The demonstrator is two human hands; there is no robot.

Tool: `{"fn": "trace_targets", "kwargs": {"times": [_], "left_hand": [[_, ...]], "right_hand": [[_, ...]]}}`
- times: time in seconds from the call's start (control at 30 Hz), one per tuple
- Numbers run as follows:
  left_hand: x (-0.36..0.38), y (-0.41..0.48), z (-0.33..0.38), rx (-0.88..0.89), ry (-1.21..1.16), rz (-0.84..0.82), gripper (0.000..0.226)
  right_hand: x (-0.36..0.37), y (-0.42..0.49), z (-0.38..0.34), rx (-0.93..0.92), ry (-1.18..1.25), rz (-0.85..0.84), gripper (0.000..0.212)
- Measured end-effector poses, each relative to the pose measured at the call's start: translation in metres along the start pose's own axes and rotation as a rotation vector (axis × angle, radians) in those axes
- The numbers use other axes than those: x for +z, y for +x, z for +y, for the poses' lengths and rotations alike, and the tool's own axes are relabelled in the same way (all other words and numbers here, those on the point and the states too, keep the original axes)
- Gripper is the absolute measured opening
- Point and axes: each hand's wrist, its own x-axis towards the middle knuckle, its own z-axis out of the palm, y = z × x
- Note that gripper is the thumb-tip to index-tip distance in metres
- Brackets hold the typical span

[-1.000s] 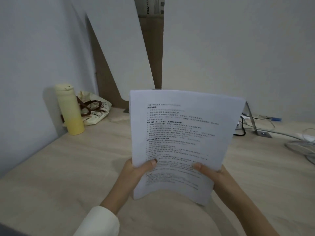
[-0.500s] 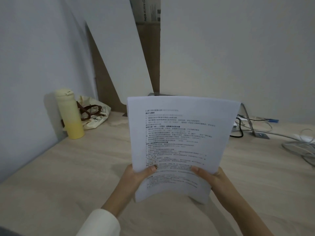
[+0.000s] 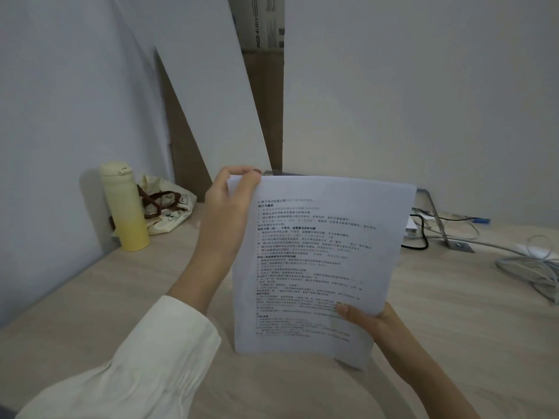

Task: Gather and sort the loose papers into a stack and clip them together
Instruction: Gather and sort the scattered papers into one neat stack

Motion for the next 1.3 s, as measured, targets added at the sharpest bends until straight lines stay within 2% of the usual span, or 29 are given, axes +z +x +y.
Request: {"fn": "trace_targets", "kwargs": {"times": [0.2,0.33,0.43,0.47,0.53,0.6,0.67,0.73,0.87,0.93,1.0,1.03,1.1,1.17,1.2,1.3], "left_hand": [[0.006,0.001,0.003,0.097,-0.024,0.051,0.018],[0.006,0.0,0.007,0.085,-0.056,0.012,0.031],[0.002,0.002,0.014,0.166,-0.022,-0.043,0.02],[0.0,0.003,0.018,0.261,0.07,-0.06,0.018],[0.0,0.006,0.036,0.532,0.498,-0.12,0.039],[0.012,0.01,0.055,0.728,0.902,-0.305,0.061],[0.028,0.011,0.066,0.656,1.084,-0.576,0.066],[0.039,0.013,0.063,0.503,1.128,-0.762,0.055],[0.043,0.013,0.056,0.577,1.213,-0.816,0.035],[0.038,0.014,0.058,0.624,1.175,-0.785,0.032],[0.023,0.017,0.059,0.629,1.059,-0.694,0.03],[0.012,0.019,0.058,0.594,0.965,-0.636,0.029],[-0.013,0.021,0.049,0.458,0.696,-0.527,0.018],[-0.031,0.016,0.032,0.324,0.464,-0.44,0.006],[-0.036,0.012,0.019,0.262,0.383,-0.401,0.005],[-0.041,-0.008,-0.024,0.02,0.113,-0.265,0.015]], "right_hand": [[-0.001,0.0,-0.002,-0.054,0.078,0.002,0.035],[0.0,-0.001,-0.002,-0.046,0.099,0.013,0.022],[0.001,-0.001,-0.002,-0.047,0.082,0.031,0.023],[0.001,-0.001,-0.002,-0.045,0.077,0.035,0.023],[0.0,-0.001,-0.003,-0.042,0.067,0.042,0.023],[-0.001,-0.001,-0.002,-0.045,0.068,0.045,0.023],[-0.001,-0.001,-0.003,-0.048,0.063,0.043,0.023],[-0.001,-0.001,-0.003,-0.052,0.052,0.039,0.021],[-0.003,0.0,-0.004,-0.055,0.021,0.024,0.023],[-0.007,0.001,-0.01,-0.061,-0.01,0.03,0.032],[-0.021,0.002,-0.017,-0.064,-0.072,0.038,0.059],[-0.031,0.001,-0.022,-0.056,-0.12,0.027,0.069],[-0.054,-0.003,-0.033,-0.053,-0.138,-0.03,0.075],[-0.073,-0.009,-0.038,-0.059,-0.026,-0.082,0.073],[-0.077,-0.01,-0.038,-0.076,0.05,-0.096,0.064],[-0.069,-0.01,-0.032,-0.15,0.187,-0.077,0.038]]}}
